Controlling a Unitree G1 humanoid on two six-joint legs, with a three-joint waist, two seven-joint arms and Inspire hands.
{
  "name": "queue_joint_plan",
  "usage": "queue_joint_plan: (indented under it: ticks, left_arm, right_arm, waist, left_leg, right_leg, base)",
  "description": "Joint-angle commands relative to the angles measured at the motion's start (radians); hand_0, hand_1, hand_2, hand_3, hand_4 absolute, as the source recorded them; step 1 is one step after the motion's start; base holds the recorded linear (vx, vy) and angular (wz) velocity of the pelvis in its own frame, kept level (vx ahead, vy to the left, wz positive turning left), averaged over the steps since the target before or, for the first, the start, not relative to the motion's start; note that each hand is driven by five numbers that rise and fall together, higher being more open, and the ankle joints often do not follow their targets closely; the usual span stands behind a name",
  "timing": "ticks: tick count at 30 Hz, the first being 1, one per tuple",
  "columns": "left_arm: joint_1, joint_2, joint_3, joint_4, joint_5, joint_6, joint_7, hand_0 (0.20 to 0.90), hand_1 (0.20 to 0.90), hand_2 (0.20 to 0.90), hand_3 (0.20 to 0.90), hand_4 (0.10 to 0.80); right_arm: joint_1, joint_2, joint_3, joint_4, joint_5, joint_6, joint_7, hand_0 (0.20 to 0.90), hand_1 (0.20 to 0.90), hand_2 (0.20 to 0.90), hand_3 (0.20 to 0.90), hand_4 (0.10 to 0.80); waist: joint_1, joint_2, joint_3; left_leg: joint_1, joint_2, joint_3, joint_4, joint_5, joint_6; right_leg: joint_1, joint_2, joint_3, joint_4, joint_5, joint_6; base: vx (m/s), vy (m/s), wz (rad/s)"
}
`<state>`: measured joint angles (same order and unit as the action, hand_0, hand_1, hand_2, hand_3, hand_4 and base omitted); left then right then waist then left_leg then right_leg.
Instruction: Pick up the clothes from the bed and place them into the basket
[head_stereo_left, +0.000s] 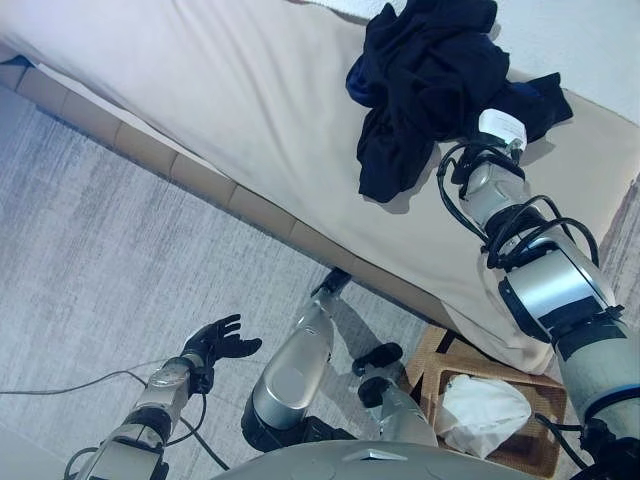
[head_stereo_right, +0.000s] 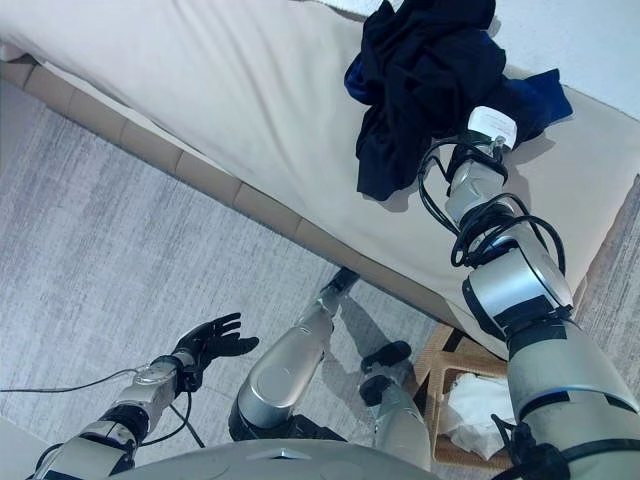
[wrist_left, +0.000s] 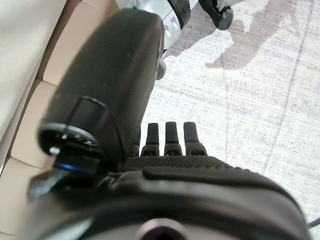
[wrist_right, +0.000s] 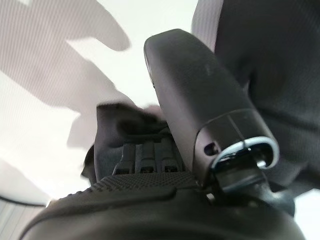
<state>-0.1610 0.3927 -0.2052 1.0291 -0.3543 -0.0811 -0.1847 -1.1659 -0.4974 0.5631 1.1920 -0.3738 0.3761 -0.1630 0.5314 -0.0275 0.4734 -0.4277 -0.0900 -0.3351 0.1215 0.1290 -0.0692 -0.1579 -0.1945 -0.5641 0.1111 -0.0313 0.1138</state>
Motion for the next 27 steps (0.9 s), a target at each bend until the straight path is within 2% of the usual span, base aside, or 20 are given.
queue_joint_plan:
  ticks: [1,3,4,5,6,7,13,15,17,18,21,27]
  left_arm:
    - [0.066,0.049,-0.029,-0.015,-0.017,-0.041,-0.014,0.900,0.900,0.900,0.900,0.800]
    - [0.072,0.049,-0.031,-0.032,-0.017,-0.042,-0.013,0.900,0.900,0.900,0.900,0.800]
    - [0.076,0.050,-0.034,-0.041,-0.020,-0.044,-0.012,0.900,0.900,0.900,0.900,0.800]
    - [0.076,0.051,-0.035,-0.044,-0.021,-0.043,-0.014,0.900,0.900,0.900,0.900,0.800]
    - [0.081,0.050,-0.033,-0.049,-0.021,-0.044,-0.013,0.900,0.900,0.900,0.900,0.800]
    - [0.085,0.047,-0.033,-0.058,-0.022,-0.042,-0.008,0.900,0.900,0.900,0.900,0.800]
    - [0.084,0.039,-0.040,-0.058,-0.028,-0.054,0.000,0.900,0.900,0.900,0.900,0.800]
    - [0.090,0.029,-0.031,-0.047,-0.028,-0.065,0.015,0.900,0.900,0.900,0.900,0.800]
    - [0.094,0.026,-0.025,-0.043,-0.026,-0.067,0.022,0.900,0.900,0.900,0.900,0.800]
    - [0.098,0.019,-0.011,-0.029,-0.022,-0.070,0.029,0.900,0.900,0.900,0.900,0.800]
    - [0.108,0.012,0.007,-0.011,-0.008,-0.070,0.036,0.900,0.900,0.900,0.900,0.800]
    - [0.157,-0.005,0.040,0.045,0.041,-0.072,0.056,0.900,0.900,0.900,0.900,0.800]
  right_arm:
    - [-0.138,-0.059,0.059,-0.045,-0.024,-0.026,-0.028,0.900,0.900,0.900,0.900,0.800]
    - [-0.149,-0.056,0.065,-0.064,0.000,-0.105,-0.036,0.900,0.900,0.900,0.900,0.800]
    - [-0.151,-0.051,0.064,-0.087,0.010,-0.180,-0.035,0.900,0.900,0.900,0.900,0.800]
    - [-0.153,-0.044,0.065,-0.113,-0.006,-0.222,-0.007,0.808,0.808,0.808,0.793,0.693]
    - [-0.149,-0.041,0.072,-0.141,-0.017,-0.255,0.014,0.625,0.625,0.625,0.579,0.479]
    - [-0.144,-0.040,0.079,-0.178,-0.013,-0.275,0.031,0.300,0.300,0.300,0.200,0.100]
    - [-0.128,-0.027,0.084,-0.266,0.042,-0.321,-0.045,0.300,0.300,0.300,0.200,0.100]
    - [-0.111,-0.019,0.018,-0.362,0.176,-0.337,-0.157,0.300,0.300,0.300,0.200,0.100]
    - [-0.095,-0.018,-0.017,-0.411,0.237,-0.350,-0.191,0.300,0.300,0.300,0.200,0.100]
    - [-0.065,-0.014,-0.076,-0.470,0.299,-0.385,-0.230,0.300,0.300,0.300,0.200,0.100]
    - [-0.016,-0.011,-0.157,-0.558,0.345,-0.420,-0.254,0.300,0.300,0.300,0.200,0.100]
    - [0.132,-0.038,-0.310,-0.827,0.392,-0.453,-0.302,0.300,0.300,0.300,0.200,0.100]
  waist:
    - [0.031,0.001,0.043]
    - [0.034,0.001,0.046]
    - [0.032,0.000,0.047]
    - [0.029,-0.002,0.047]
    - [0.026,-0.005,0.047]
    - [0.022,-0.007,0.047]
    - [0.008,-0.015,0.047]
    - [-0.008,-0.023,0.047]
    - [-0.016,-0.027,0.047]
    - [-0.029,-0.033,0.046]
    - [-0.048,-0.043,0.025]
    - [-0.109,-0.066,-0.082]
  left_leg:
    - [-0.002,0.004,0.093,0.034,-0.112,0.086]
    - [-0.014,0.002,0.087,0.036,-0.108,0.085]
    - [-0.022,0.003,0.083,0.037,-0.106,0.084]
    - [-0.028,0.004,0.082,0.038,-0.105,0.083]
    - [-0.030,0.005,0.080,0.037,-0.104,0.082]
    - [-0.034,0.008,0.080,0.037,-0.103,0.082]
    - [-0.029,0.021,0.086,0.025,-0.105,0.079]
    - [-0.002,0.032,0.097,0.008,-0.110,0.075]
    - [0.016,0.037,0.103,-0.001,-0.112,0.073]
    - [0.047,0.044,0.112,-0.015,-0.115,0.070]
    - [0.086,0.052,0.123,-0.038,-0.122,0.070]
    - [0.200,0.060,0.148,-0.096,-0.146,0.075]
  right_leg:
    - [0.002,-0.026,-0.003,0.179,-0.067,-0.039]
    - [-0.011,-0.022,-0.002,0.186,-0.070,-0.038]
    - [-0.023,-0.020,0.000,0.192,-0.072,-0.038]
    - [-0.035,-0.018,0.004,0.199,-0.075,-0.038]
    - [-0.041,-0.014,0.008,0.198,-0.076,-0.037]
    - [-0.047,-0.011,0.011,0.197,-0.077,-0.036]
    - [-0.055,-0.003,0.021,0.192,-0.080,-0.033]
    - [-0.031,0.005,0.033,0.173,-0.079,-0.032]
    - [-0.018,0.008,0.041,0.166,-0.078,-0.032]
    - [0.007,0.012,0.055,0.154,-0.078,-0.032]
    - [0.035,0.015,0.073,0.135,-0.068,-0.027]
    - [0.117,0.030,0.138,0.072,-0.052,-0.019]
  base:
    - [0.000,0.000,0.00]
    - [0.003,-0.003,0.02]
    - [0.006,0.004,0.03]
    - [0.000,0.000,0.00]
    - [0.000,0.000,0.00]
    - [0.000,0.000,0.00]
    - [-0.016,-0.001,-0.01]
    - [0.000,0.000,0.00]
    - [-0.003,-0.012,-0.08]
    - [0.004,-0.014,-0.09]
    - [0.032,-0.015,-0.14]
    - [0.077,-0.015,-0.22]
